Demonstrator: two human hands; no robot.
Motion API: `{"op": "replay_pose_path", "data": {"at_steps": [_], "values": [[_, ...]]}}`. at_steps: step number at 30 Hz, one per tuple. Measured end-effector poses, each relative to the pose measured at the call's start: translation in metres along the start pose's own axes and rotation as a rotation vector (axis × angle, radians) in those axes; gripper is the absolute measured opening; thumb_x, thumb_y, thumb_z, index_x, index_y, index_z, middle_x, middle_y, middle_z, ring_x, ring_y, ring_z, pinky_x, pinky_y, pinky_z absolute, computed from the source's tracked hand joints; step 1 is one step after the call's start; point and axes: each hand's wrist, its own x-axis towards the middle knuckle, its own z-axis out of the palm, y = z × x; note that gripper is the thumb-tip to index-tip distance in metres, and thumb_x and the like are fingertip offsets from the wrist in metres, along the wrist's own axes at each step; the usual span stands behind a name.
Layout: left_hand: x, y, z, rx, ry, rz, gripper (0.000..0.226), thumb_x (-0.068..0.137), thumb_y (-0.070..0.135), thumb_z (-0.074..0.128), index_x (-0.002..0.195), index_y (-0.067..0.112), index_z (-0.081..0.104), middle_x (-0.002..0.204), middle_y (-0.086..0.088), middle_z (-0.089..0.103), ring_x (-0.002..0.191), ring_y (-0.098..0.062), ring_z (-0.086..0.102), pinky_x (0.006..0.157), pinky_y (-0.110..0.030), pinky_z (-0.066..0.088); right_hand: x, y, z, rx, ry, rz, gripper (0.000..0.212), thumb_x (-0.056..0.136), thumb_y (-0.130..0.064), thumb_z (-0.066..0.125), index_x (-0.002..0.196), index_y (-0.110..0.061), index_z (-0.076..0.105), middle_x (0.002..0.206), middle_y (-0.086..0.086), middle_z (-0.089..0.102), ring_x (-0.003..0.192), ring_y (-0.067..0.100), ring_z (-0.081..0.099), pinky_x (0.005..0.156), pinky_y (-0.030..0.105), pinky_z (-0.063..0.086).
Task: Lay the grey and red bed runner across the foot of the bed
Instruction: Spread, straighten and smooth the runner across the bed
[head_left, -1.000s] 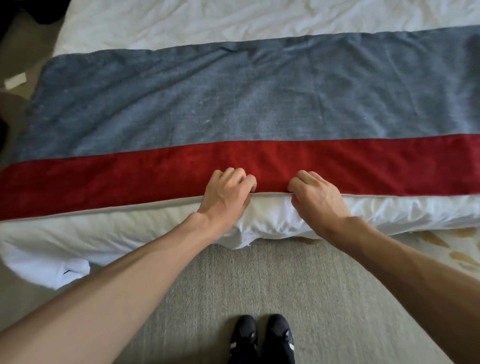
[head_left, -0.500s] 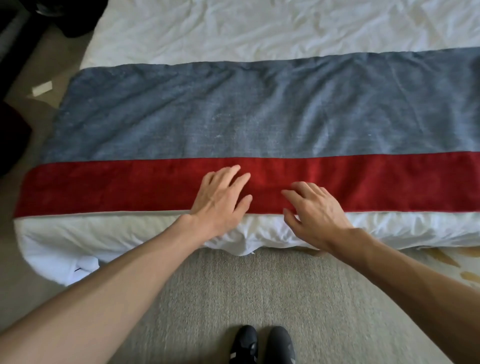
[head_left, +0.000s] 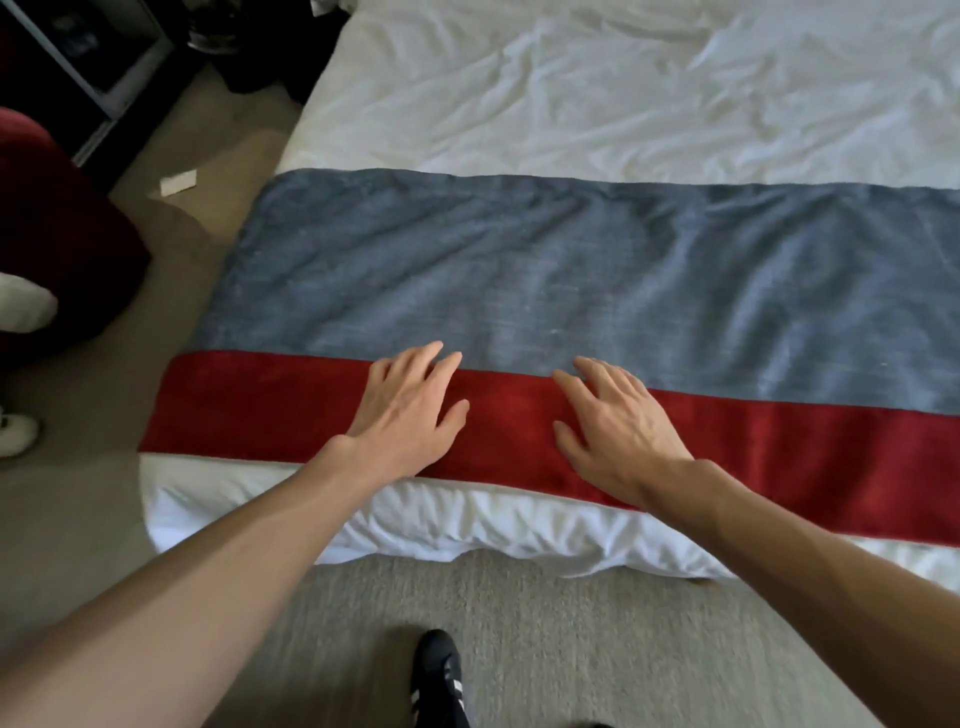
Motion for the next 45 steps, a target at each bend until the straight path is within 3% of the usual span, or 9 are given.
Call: {"op": "replay_pose_path", "data": {"at_steps": [14, 20, 26, 36, 42, 45], "values": [[0.027, -0.127, -0.028, -0.006, 0.028, 0.042, 0.058, 0.091, 0.045, 0.043, 0.140, 0.015, 0.037, 0.147, -0.008, 0.035, 0.135, -0.022, 0.032, 0.110, -0.041, 0.023, 0.133, -0.103, 0.011, 0.058, 0.000, -0.047, 0.047, 0.081, -0.025, 0.062, 0.123, -0.005, 0.055, 0.126, 0.021, 0.054, 0.115, 0.037, 0.052, 0.102, 0.042, 0.038], [0.071, -0.144, -0.026, -0.032, 0.020, 0.040, 0.057, 0.092, 0.044, 0.042, 0.141, 0.015, 0.037, 0.148, -0.006, 0.035, 0.135, -0.021, 0.031, 0.110, -0.039, 0.021, 0.180, -0.081, 0.012, 0.010, -0.025, -0.059, 0.056, 0.083, -0.029, 0.059, 0.133, -0.006, 0.048, 0.136, 0.021, 0.047, 0.122, 0.036, 0.046, 0.107, 0.041, 0.031], [0.131, -0.152, -0.018, -0.030, -0.008, 0.022, 0.058, 0.093, 0.043, 0.042, 0.143, 0.016, 0.033, 0.151, -0.007, 0.030, 0.138, -0.022, 0.027, 0.112, -0.039, 0.019, 0.223, -0.034, 0.010, -0.089, -0.078, -0.059, 0.067, 0.089, -0.038, 0.048, 0.146, -0.011, 0.027, 0.153, 0.017, 0.025, 0.142, 0.030, 0.021, 0.116, 0.041, 0.013], [0.216, -0.172, -0.010, -0.085, -0.003, -0.037, 0.064, 0.091, 0.048, 0.043, 0.146, 0.020, 0.026, 0.157, -0.008, 0.017, 0.143, -0.023, 0.016, 0.111, -0.044, 0.015, 0.281, 0.005, 0.014, -0.090, -0.086, 0.024, 0.062, 0.091, -0.039, 0.044, 0.144, -0.011, 0.028, 0.154, 0.012, 0.023, 0.142, 0.027, 0.017, 0.115, 0.041, 0.015], [0.265, -0.189, -0.014, -0.122, -0.006, -0.046, 0.050, 0.093, 0.032, 0.048, 0.141, 0.021, 0.039, 0.156, -0.010, 0.020, 0.143, -0.024, 0.016, 0.111, -0.046, 0.016, 0.321, 0.011, 0.017, -0.091, -0.075, 0.040, 0.045, 0.095, -0.028, 0.042, 0.136, -0.010, 0.036, 0.155, 0.014, 0.019, 0.143, 0.028, 0.017, 0.115, 0.041, 0.016], [0.283, -0.200, -0.017, -0.124, -0.007, -0.012, 0.047, 0.097, 0.026, 0.043, 0.142, 0.017, 0.036, 0.153, -0.008, 0.027, 0.142, -0.023, 0.020, 0.110, -0.044, 0.018, 0.345, 0.012, 0.013, -0.031, -0.057, 0.106, 0.042, 0.097, -0.019, 0.041, 0.137, -0.009, 0.035, 0.157, 0.013, 0.016, 0.145, 0.027, 0.012, 0.116, 0.040, 0.013]]}}
